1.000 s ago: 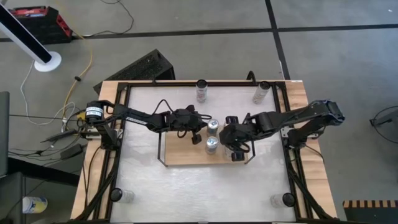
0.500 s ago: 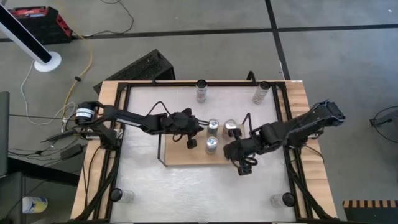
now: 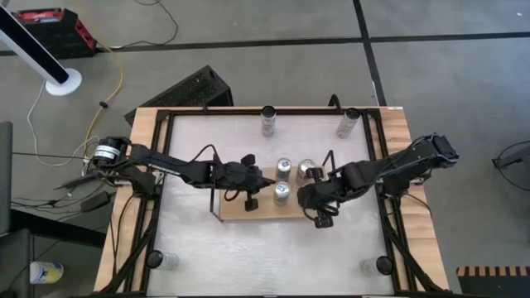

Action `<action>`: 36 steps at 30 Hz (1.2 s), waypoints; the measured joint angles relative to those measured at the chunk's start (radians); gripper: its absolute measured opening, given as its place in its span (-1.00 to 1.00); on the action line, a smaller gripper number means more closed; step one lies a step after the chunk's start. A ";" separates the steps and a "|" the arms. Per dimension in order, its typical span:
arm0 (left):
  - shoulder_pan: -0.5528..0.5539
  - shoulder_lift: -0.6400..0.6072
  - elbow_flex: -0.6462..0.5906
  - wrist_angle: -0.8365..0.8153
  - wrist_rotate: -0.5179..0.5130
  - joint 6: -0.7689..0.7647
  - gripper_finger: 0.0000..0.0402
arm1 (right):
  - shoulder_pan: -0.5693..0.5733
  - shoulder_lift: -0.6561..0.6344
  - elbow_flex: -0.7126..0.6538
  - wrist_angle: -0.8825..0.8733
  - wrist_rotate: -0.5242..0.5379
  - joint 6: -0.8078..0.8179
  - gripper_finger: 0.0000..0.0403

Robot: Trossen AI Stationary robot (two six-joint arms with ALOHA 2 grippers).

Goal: Place canned beverage on shelf
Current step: Adjust the blue soda cans

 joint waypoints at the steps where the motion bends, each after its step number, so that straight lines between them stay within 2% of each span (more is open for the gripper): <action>1: -0.002 0.000 0.000 0.006 -0.008 0.005 -1.00 | -0.002 0.000 0.000 0.000 0.000 0.000 -0.89; 14: 0.003 0.001 0.000 0.036 -0.010 0.005 -1.00 | -0.012 -0.012 0.031 0.004 0.009 -0.053 -0.89; 20: -0.002 0.001 0.000 0.069 0.031 -0.004 -1.00 | -0.018 -0.062 0.083 -0.009 0.024 -0.088 -0.89; 31: -0.039 0.002 0.000 0.079 0.033 -0.004 -1.00 | -0.083 -0.170 0.087 -0.038 0.031 -0.088 -0.89; 36: -0.041 0.002 0.000 0.110 0.033 -0.004 -1.00 | -0.132 -0.178 0.087 -0.047 0.100 -0.085 -0.89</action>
